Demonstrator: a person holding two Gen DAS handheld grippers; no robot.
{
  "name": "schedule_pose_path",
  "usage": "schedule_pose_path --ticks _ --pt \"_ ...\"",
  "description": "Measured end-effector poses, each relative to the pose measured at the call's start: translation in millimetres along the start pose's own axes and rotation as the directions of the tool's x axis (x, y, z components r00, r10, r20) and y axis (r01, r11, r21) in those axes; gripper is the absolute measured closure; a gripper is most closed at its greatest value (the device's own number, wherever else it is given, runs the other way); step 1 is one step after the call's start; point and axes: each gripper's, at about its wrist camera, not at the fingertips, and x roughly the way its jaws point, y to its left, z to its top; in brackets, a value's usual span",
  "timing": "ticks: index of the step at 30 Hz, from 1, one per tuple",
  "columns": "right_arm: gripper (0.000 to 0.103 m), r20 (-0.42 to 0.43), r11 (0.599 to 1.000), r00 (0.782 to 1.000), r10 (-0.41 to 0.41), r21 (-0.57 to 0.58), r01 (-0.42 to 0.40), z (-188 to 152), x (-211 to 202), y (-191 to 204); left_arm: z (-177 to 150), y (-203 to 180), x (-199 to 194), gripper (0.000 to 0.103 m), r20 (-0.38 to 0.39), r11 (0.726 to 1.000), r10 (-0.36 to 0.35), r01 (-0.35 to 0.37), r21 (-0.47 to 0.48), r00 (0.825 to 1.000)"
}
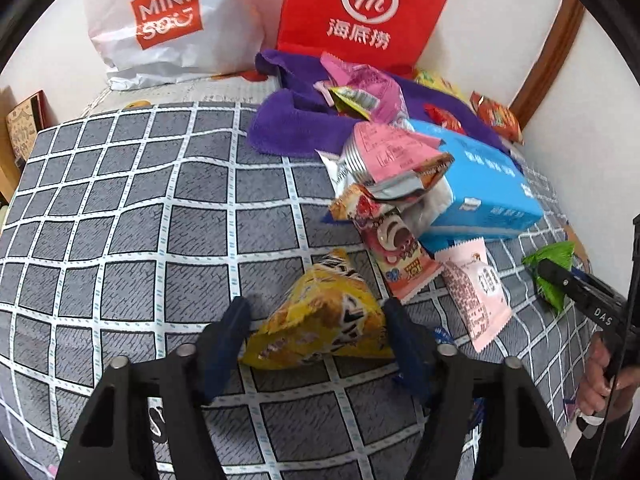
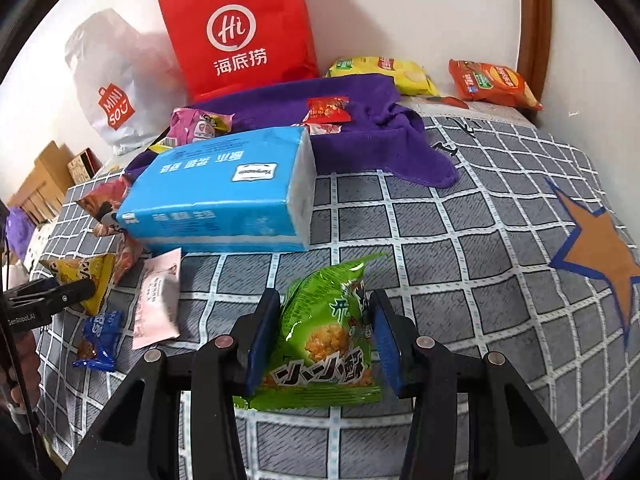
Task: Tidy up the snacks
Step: 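Grasp the green snack bag with the right tool while the left tool grasps the yellow triangular bag, then lift the green and yellow bags off the bedspread with both tools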
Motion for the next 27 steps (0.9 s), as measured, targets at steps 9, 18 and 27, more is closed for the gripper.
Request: schedule_pose_path --ticks 9,18,27 --pt "0.057 0.071 0.995 0.997 -0.022 -0.093 0.028 -2.2 13.1 15.2 -10.4 3.4 -2.4 0.044 0.113 0.999 0.044 -0.043 -0.011 0.993" --pt "0.054 0.008 0.999 0.999 0.037 -0.033 -0.037 -1.1 28.0 6.1 -9.4 4.1 0.3 0.042 0.104 0.999 0.047 -0.045 -0.017 0.994" --pt "0.053 -0.001 0.998 0.999 0.032 -0.044 -0.032 -0.9 25.8 7.5 -8.7 -3.4 2.4 0.042 0.084 0.996 0.084 -0.086 0.016 0.993"
